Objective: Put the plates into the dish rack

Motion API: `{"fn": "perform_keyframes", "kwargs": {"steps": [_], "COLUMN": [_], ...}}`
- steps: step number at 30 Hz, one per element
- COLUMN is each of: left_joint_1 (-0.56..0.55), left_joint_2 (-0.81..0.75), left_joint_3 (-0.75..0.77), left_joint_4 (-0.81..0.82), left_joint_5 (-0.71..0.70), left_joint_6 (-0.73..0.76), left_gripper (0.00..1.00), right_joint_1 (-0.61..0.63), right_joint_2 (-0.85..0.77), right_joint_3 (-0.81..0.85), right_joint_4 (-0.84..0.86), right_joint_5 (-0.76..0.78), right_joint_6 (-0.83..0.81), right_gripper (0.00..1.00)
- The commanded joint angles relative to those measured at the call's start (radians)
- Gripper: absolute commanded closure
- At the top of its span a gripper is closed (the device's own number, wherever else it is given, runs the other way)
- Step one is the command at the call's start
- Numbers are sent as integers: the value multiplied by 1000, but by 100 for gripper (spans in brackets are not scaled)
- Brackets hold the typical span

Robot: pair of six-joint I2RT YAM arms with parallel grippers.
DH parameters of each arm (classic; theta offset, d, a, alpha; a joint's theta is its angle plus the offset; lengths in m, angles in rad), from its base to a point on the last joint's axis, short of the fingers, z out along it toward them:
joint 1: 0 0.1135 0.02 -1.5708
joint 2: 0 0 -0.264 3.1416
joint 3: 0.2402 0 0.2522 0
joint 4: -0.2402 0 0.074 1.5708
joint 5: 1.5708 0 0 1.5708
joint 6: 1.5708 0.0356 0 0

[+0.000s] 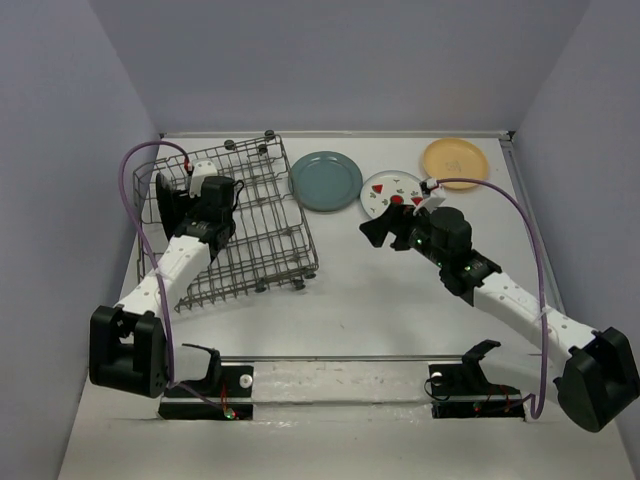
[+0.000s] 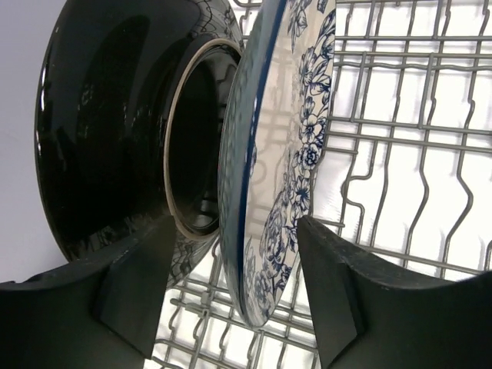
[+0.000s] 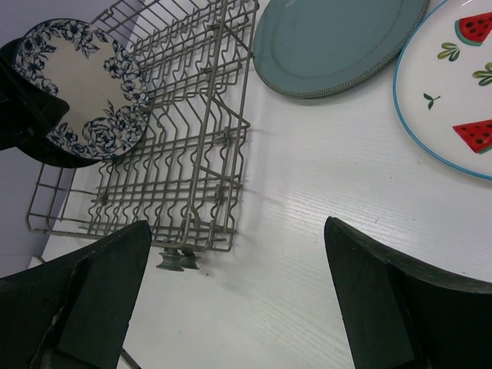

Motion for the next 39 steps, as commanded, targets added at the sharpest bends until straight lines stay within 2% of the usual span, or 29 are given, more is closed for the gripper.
{"fn": "perform_keyframes", "kwargs": {"steps": [1, 7, 10, 17, 23, 28, 31, 33, 35, 37, 39], "left_joint_1": [2, -1, -1, -6, -38, -78, -84, -84, -84, -84, -84], "left_joint_2": [-27, -76, -134, -329, -446, -578, -676, -746, -792, -825, -845], "left_joint_3": [51, 71, 92, 104, 121, 69, -36, -110, -168, -180, -187], "left_joint_4": [16, 10, 19, 74, 102, 107, 130, 136, 144, 110, 125], "left_joint_5": [-36, 23, 105, 214, 421, 586, 776, 791, 714, 654, 692], "left_joint_6": [-34, -49, -72, -66, -102, -143, -161, -126, -91, -103, -109], "left_gripper": [20, 7, 1, 1, 1, 1, 1, 1, 1, 1, 1], "right_joint_1": [-10, -20, -20, -29, -67, -145, -234, -315, -371, -427, -438], "right_joint_2": [-33, -25, -25, 39, 107, 177, 245, 304, 350, 418, 458], "right_joint_3": [-17, -14, -14, 0, 8, 34, 57, 69, 92, 112, 147], "right_joint_4": [44, 39, 27, 26, 18, -2, -22, -25, -23, -22, -13], "right_joint_5": [7, 27, 64, 107, 205, 234, 253, 242, 199, 138, 124], "right_joint_6": [-19, -32, -52, -66, -40, -14, 17, 40, 59, 66, 58], "right_gripper": [1, 1, 1, 1, 3, 12, 18, 38, 52, 53, 44]}}
